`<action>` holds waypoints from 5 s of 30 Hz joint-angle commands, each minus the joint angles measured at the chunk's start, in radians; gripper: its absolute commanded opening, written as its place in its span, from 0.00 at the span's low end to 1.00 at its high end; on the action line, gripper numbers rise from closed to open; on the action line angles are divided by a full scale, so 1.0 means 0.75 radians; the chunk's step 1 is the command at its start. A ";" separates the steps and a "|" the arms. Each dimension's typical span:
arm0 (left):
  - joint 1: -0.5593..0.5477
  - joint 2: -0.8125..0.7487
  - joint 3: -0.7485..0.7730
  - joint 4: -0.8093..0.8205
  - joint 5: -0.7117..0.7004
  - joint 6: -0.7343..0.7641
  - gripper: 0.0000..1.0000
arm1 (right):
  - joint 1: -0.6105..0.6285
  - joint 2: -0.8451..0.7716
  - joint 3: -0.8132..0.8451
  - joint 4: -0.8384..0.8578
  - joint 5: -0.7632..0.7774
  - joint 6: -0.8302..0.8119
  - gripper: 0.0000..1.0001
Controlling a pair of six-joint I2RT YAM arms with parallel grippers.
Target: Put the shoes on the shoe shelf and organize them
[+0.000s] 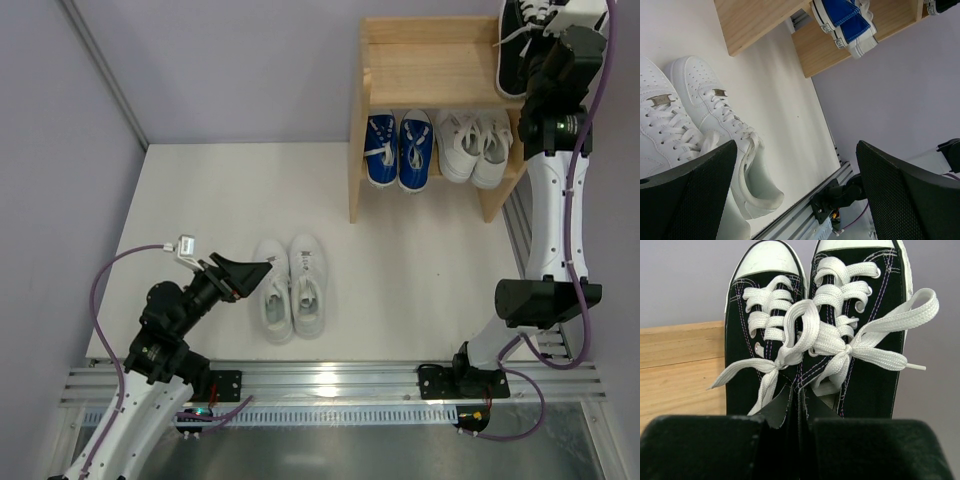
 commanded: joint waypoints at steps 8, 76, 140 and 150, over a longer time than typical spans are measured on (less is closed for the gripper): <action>0.000 -0.017 0.000 0.019 0.006 0.002 1.00 | 0.031 -0.181 -0.039 0.216 -0.200 0.078 0.04; -0.382 0.726 0.462 -0.464 -0.467 0.299 1.00 | 1.527 -1.105 -2.039 0.152 0.585 0.955 0.88; -1.057 1.891 1.010 0.145 -0.794 -0.366 0.00 | 1.529 -1.635 -1.992 -0.484 0.792 1.125 0.84; -1.127 2.072 1.348 0.207 -0.853 -0.489 0.00 | 1.527 -1.735 -1.929 -0.605 0.843 1.129 0.84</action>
